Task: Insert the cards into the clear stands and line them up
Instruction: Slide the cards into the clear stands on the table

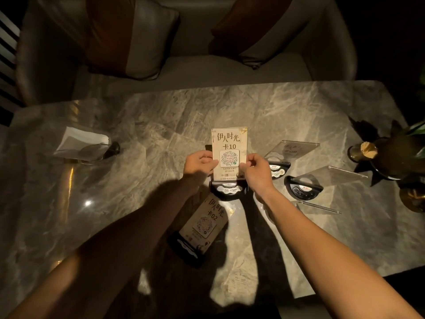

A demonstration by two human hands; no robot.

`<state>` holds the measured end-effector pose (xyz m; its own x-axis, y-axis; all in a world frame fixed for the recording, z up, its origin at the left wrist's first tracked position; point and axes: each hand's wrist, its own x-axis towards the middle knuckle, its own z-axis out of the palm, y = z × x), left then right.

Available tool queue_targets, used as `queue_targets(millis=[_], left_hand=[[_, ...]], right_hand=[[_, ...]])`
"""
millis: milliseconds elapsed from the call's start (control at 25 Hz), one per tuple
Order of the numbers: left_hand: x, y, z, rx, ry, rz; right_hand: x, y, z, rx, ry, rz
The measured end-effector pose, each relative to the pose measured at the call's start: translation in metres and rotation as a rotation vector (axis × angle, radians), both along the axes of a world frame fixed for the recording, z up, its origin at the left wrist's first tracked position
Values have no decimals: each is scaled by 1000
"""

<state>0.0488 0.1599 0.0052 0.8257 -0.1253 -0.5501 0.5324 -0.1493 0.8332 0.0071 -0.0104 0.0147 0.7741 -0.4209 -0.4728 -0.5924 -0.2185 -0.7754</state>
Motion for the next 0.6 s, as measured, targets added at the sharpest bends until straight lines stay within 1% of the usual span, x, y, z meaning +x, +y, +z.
queue_targets(millis=[40, 160, 240, 400, 600], left_hand=[[6, -2, 2, -15, -49, 0], [14, -6, 5, 21, -145, 8], [16, -8, 4, 29, -169, 6], [10, -5, -7, -4, -177, -8], [-2, 2, -14, -91, -120, -41]], right_hand=[[3, -1, 2, -10, -27, -12], [7, -2, 3, -17, -96, -51], [6, -2, 1, -44, -114, -49], [-1, -2, -7, -63, -110, -68], [-14, -5, -17, -44, -93, -60]])
